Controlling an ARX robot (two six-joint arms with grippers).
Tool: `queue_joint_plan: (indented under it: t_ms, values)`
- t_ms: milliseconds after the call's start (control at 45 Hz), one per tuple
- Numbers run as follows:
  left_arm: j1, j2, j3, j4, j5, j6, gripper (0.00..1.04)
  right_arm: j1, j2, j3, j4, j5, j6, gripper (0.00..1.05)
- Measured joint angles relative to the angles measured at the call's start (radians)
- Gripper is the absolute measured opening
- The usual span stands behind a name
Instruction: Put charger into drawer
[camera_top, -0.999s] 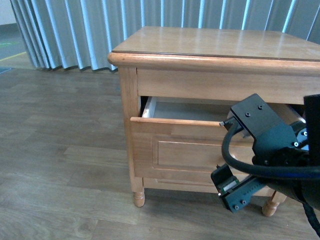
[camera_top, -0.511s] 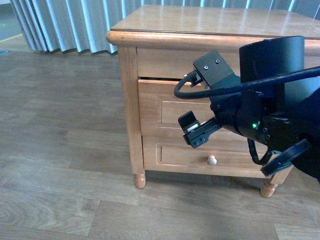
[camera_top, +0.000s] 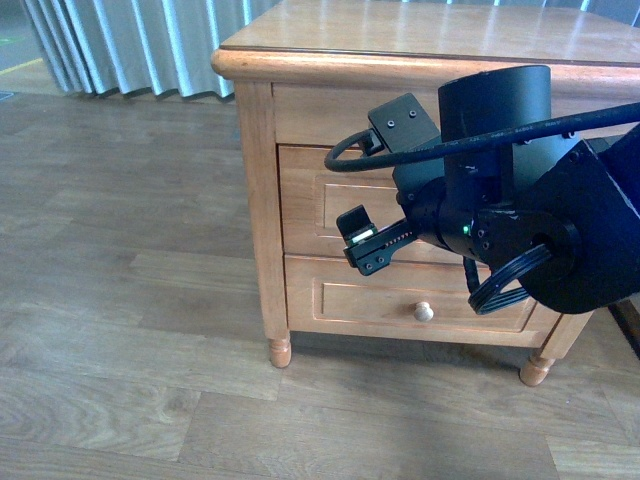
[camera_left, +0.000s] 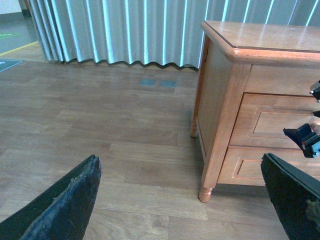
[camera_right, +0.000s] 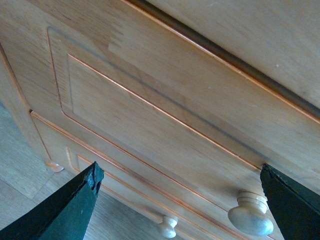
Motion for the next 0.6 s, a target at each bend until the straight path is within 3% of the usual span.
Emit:
queue_joint_plan:
  t_ms: [355, 599]
  values:
    - [0.0, 0.0, 0.0, 0.0, 0.0, 0.0, 0.99, -0.061, -0.271, -0.267, 0.104, -0.086, -0.023, 0.96]
    - [0.0, 0.0, 0.0, 0.0, 0.0, 0.0, 0.99, -0.153, -0.592, -0.536, 0.072, -0.177, -0.023, 0.96]
